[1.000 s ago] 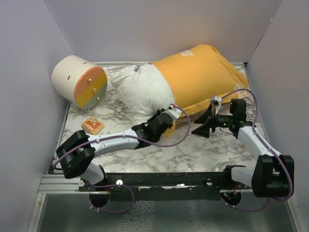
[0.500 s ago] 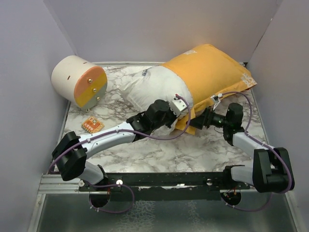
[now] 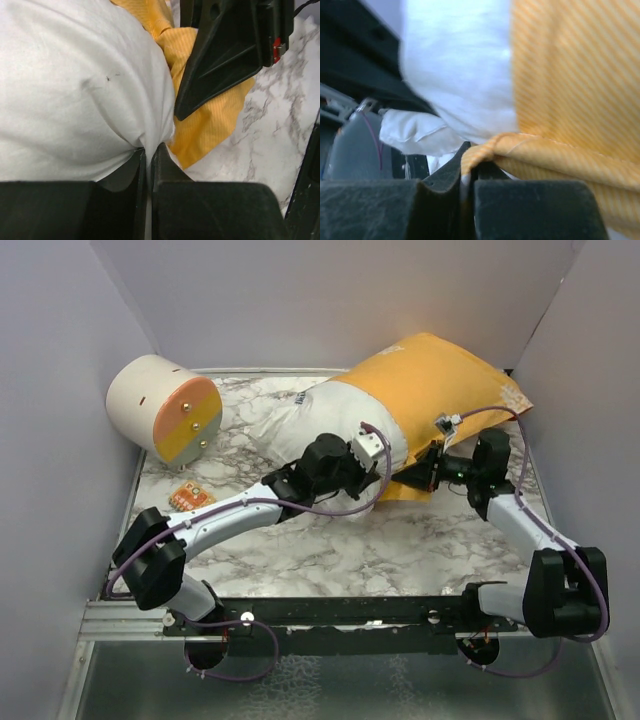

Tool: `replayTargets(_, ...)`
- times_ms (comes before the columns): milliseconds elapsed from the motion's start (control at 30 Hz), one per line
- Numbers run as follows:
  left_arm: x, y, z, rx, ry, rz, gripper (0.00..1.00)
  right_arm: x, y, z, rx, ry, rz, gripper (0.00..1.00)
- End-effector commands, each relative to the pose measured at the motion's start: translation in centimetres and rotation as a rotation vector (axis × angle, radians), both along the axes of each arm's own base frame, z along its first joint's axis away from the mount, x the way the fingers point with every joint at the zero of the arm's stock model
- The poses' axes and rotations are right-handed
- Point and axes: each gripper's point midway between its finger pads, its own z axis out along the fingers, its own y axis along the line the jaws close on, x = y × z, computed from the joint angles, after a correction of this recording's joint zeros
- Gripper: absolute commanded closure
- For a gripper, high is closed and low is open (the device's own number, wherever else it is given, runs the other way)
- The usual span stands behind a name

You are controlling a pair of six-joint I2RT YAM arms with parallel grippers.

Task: Put the pillow into the pillowcase
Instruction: Stuff the pillow into the pillowcase.

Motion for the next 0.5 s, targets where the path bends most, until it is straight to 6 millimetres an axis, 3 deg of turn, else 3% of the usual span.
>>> replayTargets(0, 1.2, -2.3, 4.6, -0.206, 0.034, -0.097, 1.0, -4.4, 1.8, 8.3, 0.028, -0.406, 0.43, 0.99)
replayTargets(100, 2.3, -3.1, 5.1, -0.281, 0.094, -0.123, 1.0, -7.1, 5.3, 12.0, -0.03, -0.585, 0.58, 0.99)
replayTargets(167, 3.3, -4.0, 5.1, -0.324, 0.134, -0.134, 1.0, -10.0, 7.4, 12.2, -0.027, -0.608, 0.709, 0.99)
replayTargets(267, 4.5, -5.0, 4.9, -0.395, 0.216, -0.129, 1.0, -12.6, 8.4, 11.0, 0.004, -0.576, 0.808, 0.99)
replayTargets(367, 5.1, -5.4, 3.6, -0.456, 0.313, -0.112, 1.0, -12.2, 8.1, 8.5, -0.063, -0.554, 0.792, 0.99)
replayTargets(467, 5.0, -5.1, 2.2, -0.477, 0.35, -0.095, 1.0, -11.7, 7.3, 7.7, -0.081, -0.511, 0.743, 0.99)
